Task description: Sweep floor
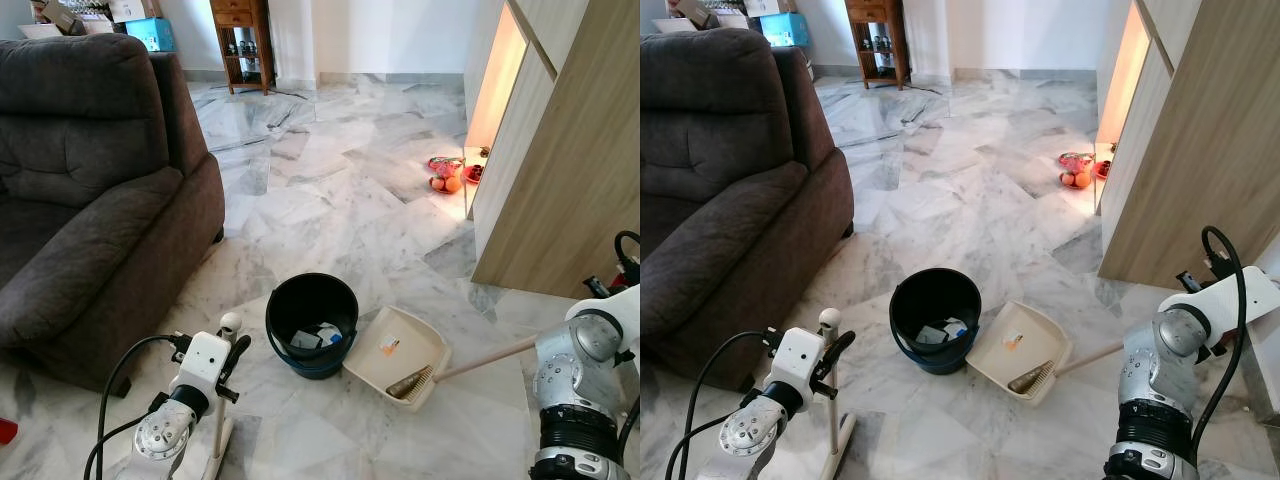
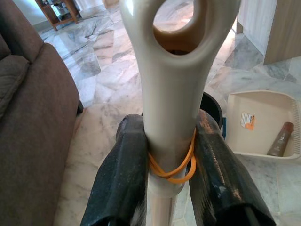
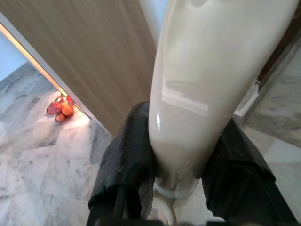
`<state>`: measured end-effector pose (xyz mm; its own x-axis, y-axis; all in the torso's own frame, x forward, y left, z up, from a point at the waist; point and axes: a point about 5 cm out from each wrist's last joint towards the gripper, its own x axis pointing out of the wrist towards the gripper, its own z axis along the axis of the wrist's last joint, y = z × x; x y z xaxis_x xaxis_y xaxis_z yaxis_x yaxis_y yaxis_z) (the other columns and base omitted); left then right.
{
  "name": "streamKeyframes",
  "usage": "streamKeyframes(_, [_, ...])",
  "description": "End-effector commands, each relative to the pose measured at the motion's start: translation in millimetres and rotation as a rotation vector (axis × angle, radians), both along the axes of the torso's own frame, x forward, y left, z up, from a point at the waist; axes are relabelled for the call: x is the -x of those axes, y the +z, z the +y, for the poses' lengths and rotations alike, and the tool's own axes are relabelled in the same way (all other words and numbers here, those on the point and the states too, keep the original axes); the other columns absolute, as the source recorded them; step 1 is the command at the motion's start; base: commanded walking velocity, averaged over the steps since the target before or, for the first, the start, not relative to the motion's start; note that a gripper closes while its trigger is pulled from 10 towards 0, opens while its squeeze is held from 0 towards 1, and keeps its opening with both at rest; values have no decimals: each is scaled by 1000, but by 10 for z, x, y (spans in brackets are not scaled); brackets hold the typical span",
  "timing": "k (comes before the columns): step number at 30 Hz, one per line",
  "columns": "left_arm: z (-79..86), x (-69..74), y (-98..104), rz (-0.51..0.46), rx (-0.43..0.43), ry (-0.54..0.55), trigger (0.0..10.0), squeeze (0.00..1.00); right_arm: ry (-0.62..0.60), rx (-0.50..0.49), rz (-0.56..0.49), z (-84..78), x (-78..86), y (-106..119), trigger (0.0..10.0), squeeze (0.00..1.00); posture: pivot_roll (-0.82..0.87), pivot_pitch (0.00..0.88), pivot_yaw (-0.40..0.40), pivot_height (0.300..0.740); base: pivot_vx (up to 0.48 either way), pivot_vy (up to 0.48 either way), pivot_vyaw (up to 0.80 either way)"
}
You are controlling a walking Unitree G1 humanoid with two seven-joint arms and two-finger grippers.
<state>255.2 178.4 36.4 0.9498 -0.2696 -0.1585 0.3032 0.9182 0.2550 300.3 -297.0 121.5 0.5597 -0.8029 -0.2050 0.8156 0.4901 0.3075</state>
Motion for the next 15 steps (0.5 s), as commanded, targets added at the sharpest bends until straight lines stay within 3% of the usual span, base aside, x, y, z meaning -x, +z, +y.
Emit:
streamKeyframes(1, [-6,-8,42,-20,-28,-19,10000,0,35,6,-38,59,-61,77,10000,0,156,0,63,740,0,0,0])
streamKeyframes(11, [-16,-8,46,-22,-29,-27,10000,0,54,15,-22,75,-61,58,10000,0,152,0,61,740,0,0,0])
streamKeyframes(15, [-20,-4,46,-23,-29,-26,10000,0,137,60,-19,147,-93,31,10000,0,154,0,60,740,0,0,0])
